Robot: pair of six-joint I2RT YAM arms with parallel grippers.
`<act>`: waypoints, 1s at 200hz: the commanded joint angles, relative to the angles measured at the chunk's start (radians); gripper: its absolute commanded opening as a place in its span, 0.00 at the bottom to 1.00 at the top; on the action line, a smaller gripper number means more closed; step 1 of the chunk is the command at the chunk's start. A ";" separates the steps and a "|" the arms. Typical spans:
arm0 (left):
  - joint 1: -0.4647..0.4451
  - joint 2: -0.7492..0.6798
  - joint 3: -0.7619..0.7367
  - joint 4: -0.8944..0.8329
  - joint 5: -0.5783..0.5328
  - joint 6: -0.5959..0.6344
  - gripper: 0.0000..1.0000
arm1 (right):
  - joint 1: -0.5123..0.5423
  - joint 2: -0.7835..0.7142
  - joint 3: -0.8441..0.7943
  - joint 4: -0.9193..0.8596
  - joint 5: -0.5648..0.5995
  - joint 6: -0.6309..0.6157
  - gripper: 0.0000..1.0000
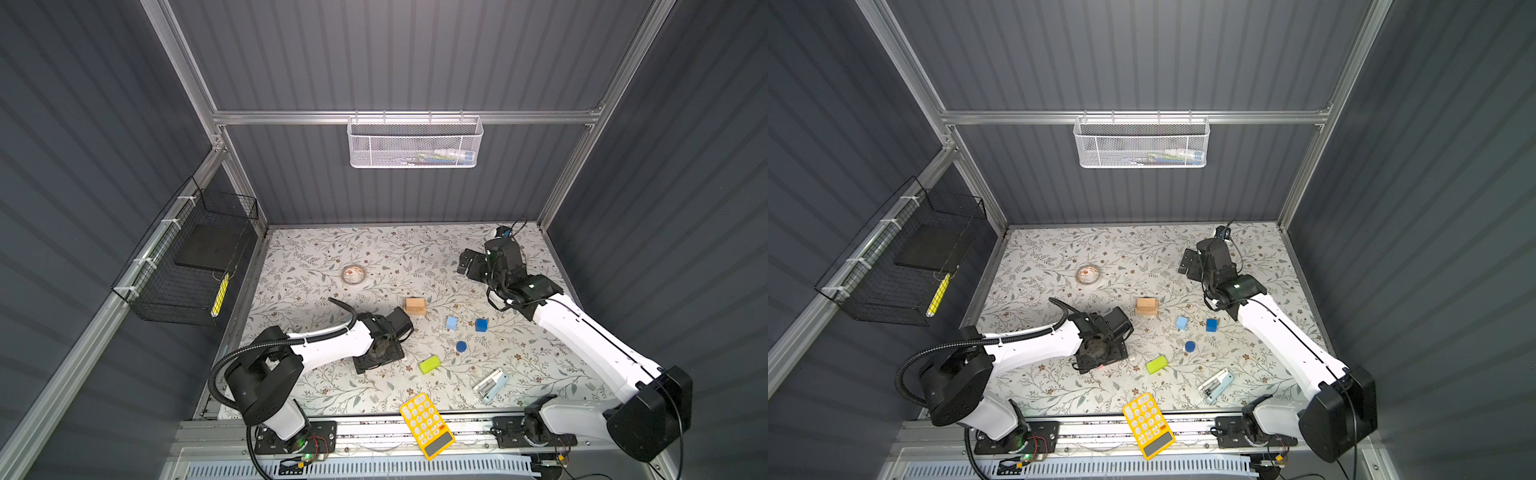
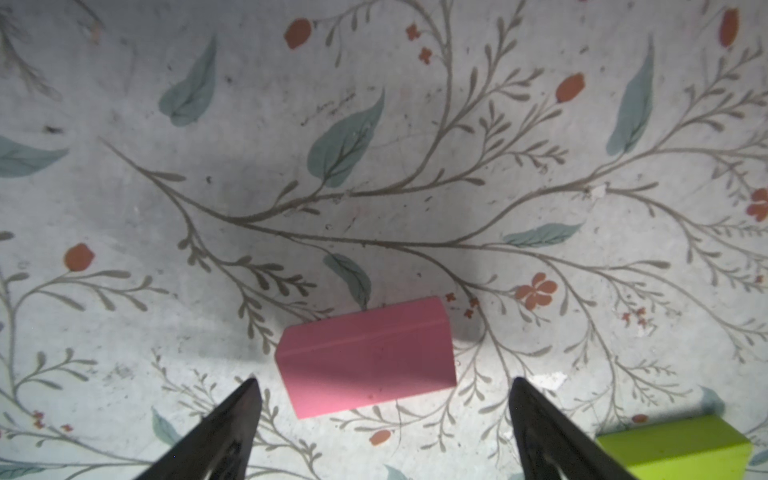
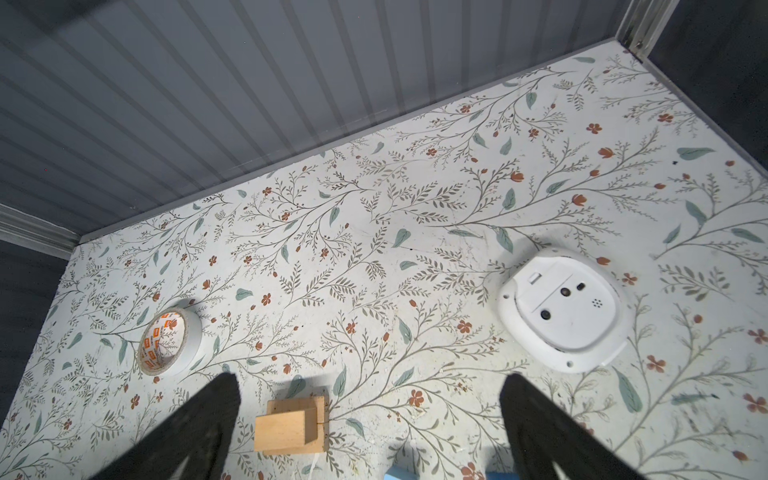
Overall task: Build the wood block tower
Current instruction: 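Close the left gripper around the pink block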
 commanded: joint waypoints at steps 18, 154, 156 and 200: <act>0.000 0.021 0.007 0.002 -0.006 -0.045 0.92 | -0.020 0.002 -0.018 0.010 -0.012 0.007 0.99; 0.032 0.080 0.024 -0.020 -0.035 -0.022 0.79 | -0.042 0.018 -0.025 0.020 -0.033 0.013 0.99; 0.032 0.080 0.024 -0.019 -0.034 -0.022 0.78 | -0.041 0.018 -0.025 0.019 -0.032 0.013 0.99; 0.034 0.097 0.031 -0.010 -0.027 -0.009 0.70 | -0.043 0.025 -0.024 0.021 -0.042 0.016 0.99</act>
